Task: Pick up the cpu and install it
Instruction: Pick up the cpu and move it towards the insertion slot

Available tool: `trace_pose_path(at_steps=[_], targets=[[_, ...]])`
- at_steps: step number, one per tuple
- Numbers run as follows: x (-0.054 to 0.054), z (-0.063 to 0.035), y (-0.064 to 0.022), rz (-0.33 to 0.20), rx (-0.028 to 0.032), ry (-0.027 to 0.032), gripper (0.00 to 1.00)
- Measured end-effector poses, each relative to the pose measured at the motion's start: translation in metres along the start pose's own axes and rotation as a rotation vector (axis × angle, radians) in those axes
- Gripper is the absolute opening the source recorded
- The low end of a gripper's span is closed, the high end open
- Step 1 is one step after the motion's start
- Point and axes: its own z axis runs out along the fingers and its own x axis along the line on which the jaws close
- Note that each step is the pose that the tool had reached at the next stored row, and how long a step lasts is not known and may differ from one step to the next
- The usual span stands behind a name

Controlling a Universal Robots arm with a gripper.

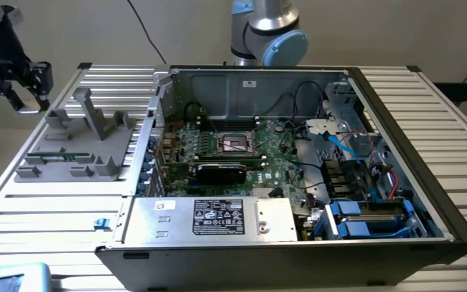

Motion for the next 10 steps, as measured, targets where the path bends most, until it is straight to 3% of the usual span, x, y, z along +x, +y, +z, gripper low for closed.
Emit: trace_pose_path(at_steps=[10], targets=[[-0.01, -0.0458, 0.0009, 0.0, 0.0001, 0.0002, 0.55]])
